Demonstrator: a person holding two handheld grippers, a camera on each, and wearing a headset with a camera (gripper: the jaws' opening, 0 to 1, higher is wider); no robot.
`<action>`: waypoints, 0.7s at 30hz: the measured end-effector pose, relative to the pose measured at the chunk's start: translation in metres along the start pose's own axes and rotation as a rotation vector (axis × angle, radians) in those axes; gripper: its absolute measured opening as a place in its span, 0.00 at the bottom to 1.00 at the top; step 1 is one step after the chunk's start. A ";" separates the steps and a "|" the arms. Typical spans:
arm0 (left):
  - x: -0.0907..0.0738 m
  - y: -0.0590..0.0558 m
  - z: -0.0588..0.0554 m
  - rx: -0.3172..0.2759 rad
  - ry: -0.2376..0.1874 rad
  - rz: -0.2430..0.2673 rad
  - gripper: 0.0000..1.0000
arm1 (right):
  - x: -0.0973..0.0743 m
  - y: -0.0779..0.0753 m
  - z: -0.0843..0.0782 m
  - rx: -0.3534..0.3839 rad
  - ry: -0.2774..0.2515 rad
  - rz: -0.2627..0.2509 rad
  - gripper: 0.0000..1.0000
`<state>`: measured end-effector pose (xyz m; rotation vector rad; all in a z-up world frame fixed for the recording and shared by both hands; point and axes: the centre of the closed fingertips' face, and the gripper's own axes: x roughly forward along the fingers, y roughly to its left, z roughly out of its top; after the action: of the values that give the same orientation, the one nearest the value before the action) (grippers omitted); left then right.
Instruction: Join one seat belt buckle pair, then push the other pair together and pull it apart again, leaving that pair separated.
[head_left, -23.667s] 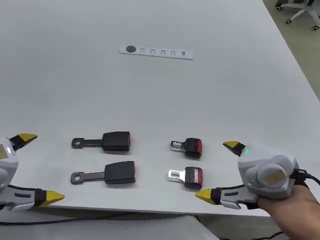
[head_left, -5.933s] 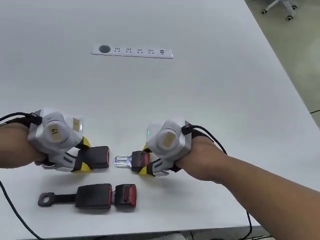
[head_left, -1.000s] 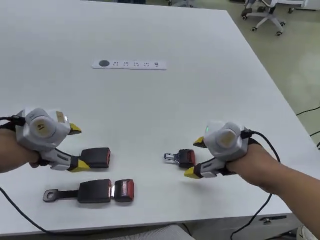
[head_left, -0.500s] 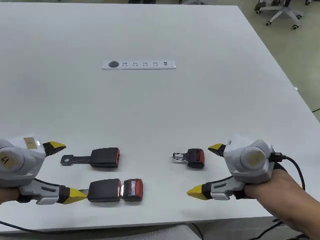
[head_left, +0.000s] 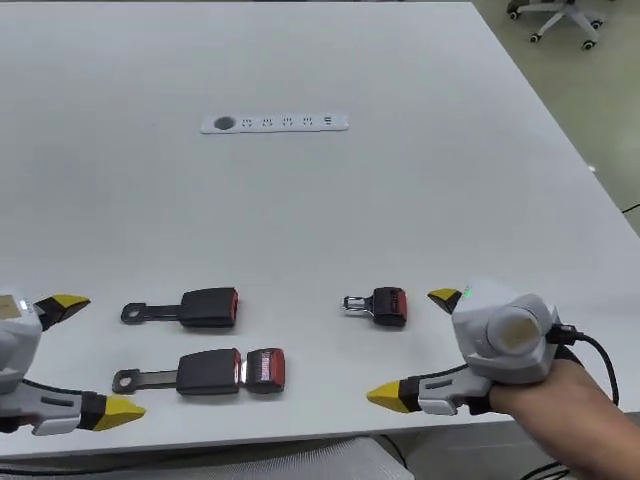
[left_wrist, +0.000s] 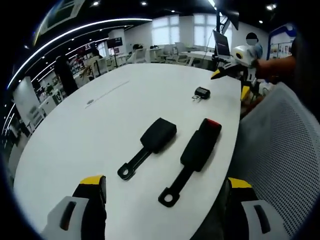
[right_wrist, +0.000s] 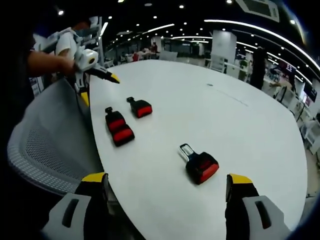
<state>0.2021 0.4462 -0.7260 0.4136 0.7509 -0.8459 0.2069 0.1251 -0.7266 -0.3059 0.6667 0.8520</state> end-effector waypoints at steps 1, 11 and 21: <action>0.000 0.000 -0.001 -0.002 0.003 -0.001 1.00 | 0.000 -0.001 0.000 0.001 -0.005 -0.004 0.99; -0.002 -0.009 0.006 -0.008 -0.018 0.033 1.00 | -0.014 0.001 0.005 0.039 -0.018 -0.043 0.99; -0.001 -0.018 0.005 -0.029 -0.026 0.028 1.00 | -0.021 -0.003 0.000 0.060 -0.005 -0.060 0.99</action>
<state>0.1897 0.4325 -0.7229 0.3857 0.7309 -0.8121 0.1993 0.1109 -0.7132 -0.2684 0.6742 0.7742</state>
